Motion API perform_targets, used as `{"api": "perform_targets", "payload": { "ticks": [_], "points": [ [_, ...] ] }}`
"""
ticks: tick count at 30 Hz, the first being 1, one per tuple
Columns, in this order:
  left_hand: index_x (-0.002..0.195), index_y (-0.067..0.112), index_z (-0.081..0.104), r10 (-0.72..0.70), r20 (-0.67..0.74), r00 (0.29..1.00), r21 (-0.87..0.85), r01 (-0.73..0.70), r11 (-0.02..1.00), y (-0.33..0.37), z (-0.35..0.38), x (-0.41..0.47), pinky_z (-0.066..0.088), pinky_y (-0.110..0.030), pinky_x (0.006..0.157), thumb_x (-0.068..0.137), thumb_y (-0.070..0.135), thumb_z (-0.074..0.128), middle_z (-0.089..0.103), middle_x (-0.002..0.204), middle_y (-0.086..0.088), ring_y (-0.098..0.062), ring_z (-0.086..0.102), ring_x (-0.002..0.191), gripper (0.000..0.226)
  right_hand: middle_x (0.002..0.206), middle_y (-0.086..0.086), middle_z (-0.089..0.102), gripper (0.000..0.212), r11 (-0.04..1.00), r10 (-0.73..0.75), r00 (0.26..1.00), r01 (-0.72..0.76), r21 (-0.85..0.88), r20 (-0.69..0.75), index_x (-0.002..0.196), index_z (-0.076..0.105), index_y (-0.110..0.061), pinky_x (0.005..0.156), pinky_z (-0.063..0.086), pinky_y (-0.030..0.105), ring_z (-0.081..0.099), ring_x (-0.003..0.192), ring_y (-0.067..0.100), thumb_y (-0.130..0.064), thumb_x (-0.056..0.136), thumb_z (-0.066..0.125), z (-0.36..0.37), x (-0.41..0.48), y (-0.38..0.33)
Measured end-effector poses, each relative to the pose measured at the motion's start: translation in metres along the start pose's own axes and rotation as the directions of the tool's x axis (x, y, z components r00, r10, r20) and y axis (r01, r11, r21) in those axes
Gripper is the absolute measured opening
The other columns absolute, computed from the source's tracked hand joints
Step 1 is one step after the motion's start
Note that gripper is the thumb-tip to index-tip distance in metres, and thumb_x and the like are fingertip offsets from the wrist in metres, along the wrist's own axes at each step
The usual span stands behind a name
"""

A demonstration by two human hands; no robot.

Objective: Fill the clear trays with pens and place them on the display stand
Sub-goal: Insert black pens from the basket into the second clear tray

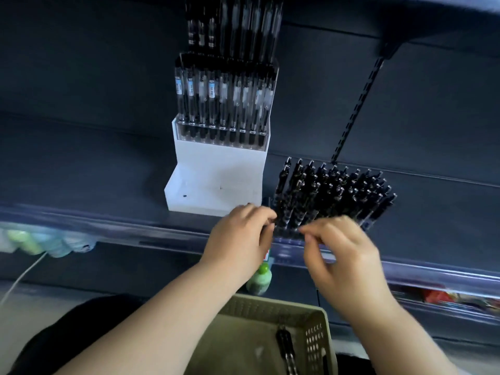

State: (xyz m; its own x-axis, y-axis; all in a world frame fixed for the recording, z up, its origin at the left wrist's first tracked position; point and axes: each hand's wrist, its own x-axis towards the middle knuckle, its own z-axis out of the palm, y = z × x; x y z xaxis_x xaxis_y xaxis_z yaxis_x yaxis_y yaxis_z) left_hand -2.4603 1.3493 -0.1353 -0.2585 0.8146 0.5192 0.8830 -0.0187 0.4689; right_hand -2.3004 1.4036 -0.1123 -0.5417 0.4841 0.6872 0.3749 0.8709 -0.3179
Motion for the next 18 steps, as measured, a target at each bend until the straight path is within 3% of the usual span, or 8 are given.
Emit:
{"api": "perform_targets", "payload": {
  "ticks": [3,7,10,13,16,18],
  "points": [
    [0.099,0.014,0.067,-0.062,0.078,0.995,0.0,0.062,0.998,0.004,0.011,-0.035,0.052,-0.036,0.072,0.085,0.015,0.062,0.066,0.095,-0.001,-0.022,0.061,0.088,0.015,0.086,0.0,0.065,0.011,0.954,0.296,0.934,-0.298,-0.019,0.202,0.09,0.07,-0.01,0.068,0.054,0.033,0.061,0.076,0.017,-0.007,0.084,0.061,0.008,-0.037,0.001],
    [0.099,0.02,0.064,-0.294,0.287,0.912,-0.01,0.309,0.951,-0.003,0.049,-0.082,0.046,-0.03,0.079,0.089,0.02,0.054,0.063,0.104,0.001,-0.019,0.058,0.095,0.014,0.092,0.006,0.066,0.017,0.786,0.611,0.645,-0.565,-0.252,0.46,0.091,0.068,-0.011,0.074,0.049,0.029,0.062,0.085,0.023,-0.013,0.087,0.052,0.029,-0.08,0.01],
    [0.102,0.021,0.067,-0.531,0.424,0.733,0.048,0.568,0.822,-0.015,0.084,-0.124,0.039,-0.015,0.079,0.087,0.017,0.057,0.068,0.106,0.002,-0.017,0.062,0.099,0.019,0.102,0.009,0.066,0.022,0.689,0.706,0.393,-0.574,-0.442,0.589,0.1,0.066,-0.011,0.077,0.047,0.027,0.063,0.095,0.026,-0.016,0.088,0.048,0.047,-0.113,0.01],
    [0.101,0.013,0.069,-0.708,0.496,0.503,0.063,0.792,0.607,-0.027,0.113,-0.161,0.04,-0.015,0.085,0.087,0.011,0.058,0.068,0.108,-0.004,-0.02,0.061,0.106,0.018,0.117,0.011,0.062,0.028,0.623,0.726,0.178,-0.578,-0.527,0.664,0.115,0.06,-0.007,0.087,0.046,0.028,0.058,0.109,0.026,-0.014,0.091,0.046,0.06,-0.144,0.011],
    [0.103,0.015,0.068,-0.753,0.565,0.336,0.136,0.863,0.487,-0.033,0.13,-0.177,0.039,-0.017,0.083,0.088,0.018,0.06,0.066,0.113,-0.004,-0.02,0.058,0.107,0.017,0.128,0.011,0.055,0.033,0.6,0.723,0.047,-0.538,-0.592,0.69,0.124,0.053,-0.007,0.092,0.042,0.026,0.052,0.118,0.024,-0.013,0.095,0.04,0.071,-0.158,0.015],
    [0.104,0.015,0.068,-0.749,0.603,0.274,0.154,0.881,0.446,-0.034,0.142,-0.175,0.041,-0.019,0.085,0.088,0.027,0.063,0.065,0.114,-0.004,-0.022,0.058,0.107,0.021,0.134,0.011,0.051,0.036,0.642,0.714,0.05,-0.445,-0.624,0.699,0.13,0.046,-0.004,0.097,0.04,0.026,0.05,0.122,0.022,-0.01,0.097,0.035,0.079,-0.158,0.019]
  ]
}}
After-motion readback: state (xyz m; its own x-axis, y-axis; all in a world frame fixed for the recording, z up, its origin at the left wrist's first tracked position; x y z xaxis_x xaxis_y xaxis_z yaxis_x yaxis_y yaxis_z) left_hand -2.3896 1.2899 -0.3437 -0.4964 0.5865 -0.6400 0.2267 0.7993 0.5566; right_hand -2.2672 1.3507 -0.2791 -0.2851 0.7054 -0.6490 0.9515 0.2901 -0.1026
